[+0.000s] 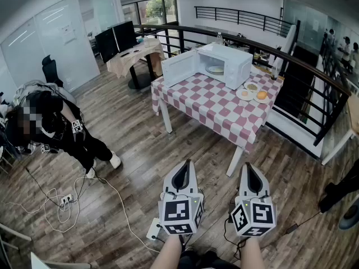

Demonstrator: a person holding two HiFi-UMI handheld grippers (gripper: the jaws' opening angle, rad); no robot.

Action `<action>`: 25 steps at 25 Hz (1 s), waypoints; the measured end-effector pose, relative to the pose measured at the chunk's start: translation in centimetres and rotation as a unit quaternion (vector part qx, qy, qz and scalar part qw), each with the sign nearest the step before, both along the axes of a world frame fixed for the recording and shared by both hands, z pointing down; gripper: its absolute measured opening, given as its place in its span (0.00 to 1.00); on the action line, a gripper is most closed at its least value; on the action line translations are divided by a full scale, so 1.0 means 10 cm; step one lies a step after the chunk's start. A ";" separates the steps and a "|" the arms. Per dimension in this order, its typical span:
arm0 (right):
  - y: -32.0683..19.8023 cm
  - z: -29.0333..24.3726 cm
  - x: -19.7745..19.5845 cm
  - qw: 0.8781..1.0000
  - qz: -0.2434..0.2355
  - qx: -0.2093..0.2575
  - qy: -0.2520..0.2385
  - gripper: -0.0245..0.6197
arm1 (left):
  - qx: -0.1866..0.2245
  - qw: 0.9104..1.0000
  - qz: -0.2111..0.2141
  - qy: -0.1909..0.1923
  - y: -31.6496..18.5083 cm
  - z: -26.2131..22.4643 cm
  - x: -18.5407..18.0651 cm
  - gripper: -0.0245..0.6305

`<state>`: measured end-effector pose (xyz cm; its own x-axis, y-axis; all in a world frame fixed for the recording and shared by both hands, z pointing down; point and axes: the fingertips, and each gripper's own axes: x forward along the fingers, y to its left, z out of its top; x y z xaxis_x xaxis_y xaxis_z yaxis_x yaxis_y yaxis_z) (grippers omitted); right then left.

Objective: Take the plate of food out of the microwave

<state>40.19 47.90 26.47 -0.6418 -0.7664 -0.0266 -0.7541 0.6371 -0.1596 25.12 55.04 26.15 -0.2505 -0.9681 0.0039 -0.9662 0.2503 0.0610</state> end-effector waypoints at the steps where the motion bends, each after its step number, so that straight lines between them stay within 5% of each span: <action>1: 0.01 0.00 0.01 1.000 0.000 0.000 0.000 0.03 | 0.000 1.000 0.001 0.000 0.00 0.00 0.00 0.05; 25: -0.14 0.22 0.57 1.000 -0.014 -0.015 0.002 0.03 | -0.024 1.000 -0.013 0.010 -0.09 0.25 0.57 0.05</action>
<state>45.93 46.47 28.63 -0.6630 -0.7486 -0.0014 -0.7367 0.6528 -0.1767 30.82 54.18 28.65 -0.2755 -0.9597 0.0553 -0.9579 0.2789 0.0679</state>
